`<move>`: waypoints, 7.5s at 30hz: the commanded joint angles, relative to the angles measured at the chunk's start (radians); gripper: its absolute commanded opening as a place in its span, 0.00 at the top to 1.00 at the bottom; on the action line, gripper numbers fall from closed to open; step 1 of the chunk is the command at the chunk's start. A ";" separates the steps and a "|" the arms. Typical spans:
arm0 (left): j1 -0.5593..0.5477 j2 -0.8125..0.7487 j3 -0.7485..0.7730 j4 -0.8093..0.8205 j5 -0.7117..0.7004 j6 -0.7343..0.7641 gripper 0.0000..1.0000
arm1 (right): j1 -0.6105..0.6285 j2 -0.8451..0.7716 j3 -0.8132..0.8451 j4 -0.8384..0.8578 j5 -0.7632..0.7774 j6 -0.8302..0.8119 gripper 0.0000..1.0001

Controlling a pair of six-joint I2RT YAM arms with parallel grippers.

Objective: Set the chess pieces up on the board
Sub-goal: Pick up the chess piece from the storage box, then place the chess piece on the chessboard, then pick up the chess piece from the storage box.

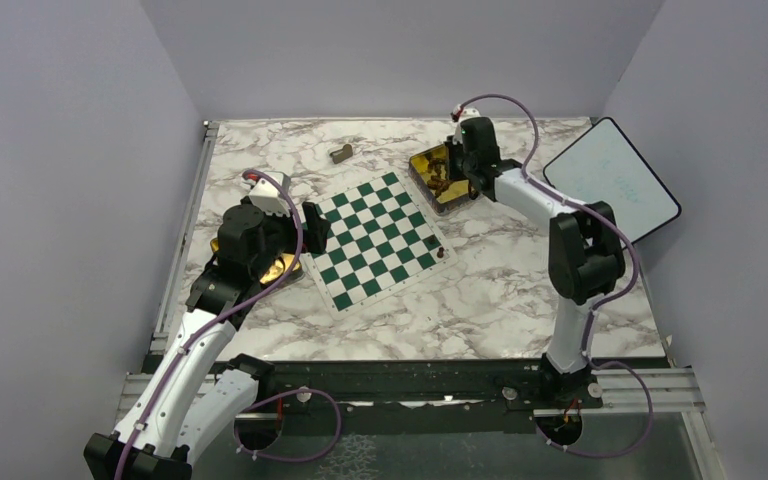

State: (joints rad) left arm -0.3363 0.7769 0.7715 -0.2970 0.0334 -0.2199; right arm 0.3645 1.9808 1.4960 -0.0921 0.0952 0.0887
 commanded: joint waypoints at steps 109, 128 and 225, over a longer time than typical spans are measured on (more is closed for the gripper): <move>-0.006 -0.032 -0.009 0.010 0.008 0.002 0.01 | 0.366 -0.291 -0.346 0.124 0.219 0.061 0.59; -0.007 -0.031 -0.011 0.010 0.004 0.007 0.01 | 0.067 0.009 0.035 0.062 0.097 0.011 0.67; -0.012 -0.026 -0.011 0.009 0.004 0.006 0.01 | -0.001 0.236 0.308 0.028 0.092 -0.124 0.85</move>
State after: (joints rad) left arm -0.3428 0.7574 0.7696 -0.2970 0.0338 -0.2195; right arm 0.3706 2.3085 1.8420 -0.0704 0.1860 -0.0166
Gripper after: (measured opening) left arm 0.990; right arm 0.176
